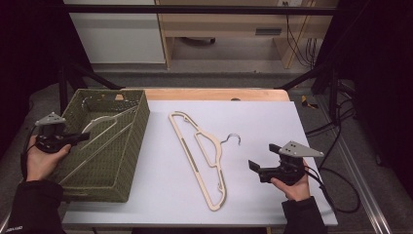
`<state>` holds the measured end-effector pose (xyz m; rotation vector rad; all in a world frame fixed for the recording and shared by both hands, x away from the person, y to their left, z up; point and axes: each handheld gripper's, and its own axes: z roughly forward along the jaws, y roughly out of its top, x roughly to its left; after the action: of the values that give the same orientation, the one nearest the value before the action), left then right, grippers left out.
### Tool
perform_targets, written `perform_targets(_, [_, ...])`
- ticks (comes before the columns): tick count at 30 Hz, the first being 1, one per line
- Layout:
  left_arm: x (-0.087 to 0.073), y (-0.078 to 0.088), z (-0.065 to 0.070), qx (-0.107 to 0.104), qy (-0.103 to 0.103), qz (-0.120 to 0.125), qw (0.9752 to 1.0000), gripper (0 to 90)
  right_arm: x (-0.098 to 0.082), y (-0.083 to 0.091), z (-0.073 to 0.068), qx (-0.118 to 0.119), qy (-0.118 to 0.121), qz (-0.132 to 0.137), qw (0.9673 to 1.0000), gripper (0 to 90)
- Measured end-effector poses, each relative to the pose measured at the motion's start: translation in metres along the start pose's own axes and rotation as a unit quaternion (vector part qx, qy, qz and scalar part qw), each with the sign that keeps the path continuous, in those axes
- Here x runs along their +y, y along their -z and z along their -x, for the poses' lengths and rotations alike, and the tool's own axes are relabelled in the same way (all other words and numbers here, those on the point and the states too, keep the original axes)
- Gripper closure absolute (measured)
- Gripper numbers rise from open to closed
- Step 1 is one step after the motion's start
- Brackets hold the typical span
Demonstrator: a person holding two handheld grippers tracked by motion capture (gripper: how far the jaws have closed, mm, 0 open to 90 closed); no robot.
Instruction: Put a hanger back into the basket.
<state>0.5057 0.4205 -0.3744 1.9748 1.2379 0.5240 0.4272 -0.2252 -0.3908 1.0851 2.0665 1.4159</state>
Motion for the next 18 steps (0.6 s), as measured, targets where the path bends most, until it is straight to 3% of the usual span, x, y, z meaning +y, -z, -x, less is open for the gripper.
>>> perform_targets(3, [-0.005,-0.004,-0.002,0.027,0.008,-0.009,0.9996,82.7,0.0,0.0,0.0,0.0,-0.003,0.0,1.0,4.8])
perform_targets(5, [-0.007,-0.004,-0.004,0.032,0.016,-0.009,0.9993,81.2,0.0,0.0,0.0,0.001,-0.001,0.0,1.0,4.8])
perform_targets(6, [-0.011,-0.004,-0.008,0.057,0.024,-0.019,0.9979,79.6,0.0,0.0,0.0,0.0,-0.001,-0.001,1.0,4.9])
perform_targets(9, [-0.015,-0.001,-0.014,0.067,0.044,-0.026,0.9964,79.0,-0.001,-0.002,-0.001,0.0,-0.001,-0.004,1.0,4.8])
perform_targets(14, [-0.017,-0.002,-0.019,0.098,0.056,-0.05,0.9924,74.2,-0.001,-0.003,-0.001,0.002,0.0,-0.007,1.0,4.9])
perform_targets(18, [-0.017,-0.004,-0.018,0.105,0.057,-0.06,0.991,70.7,-0.001,-0.003,-0.001,0.002,0.0,-0.007,1.0,4.9])
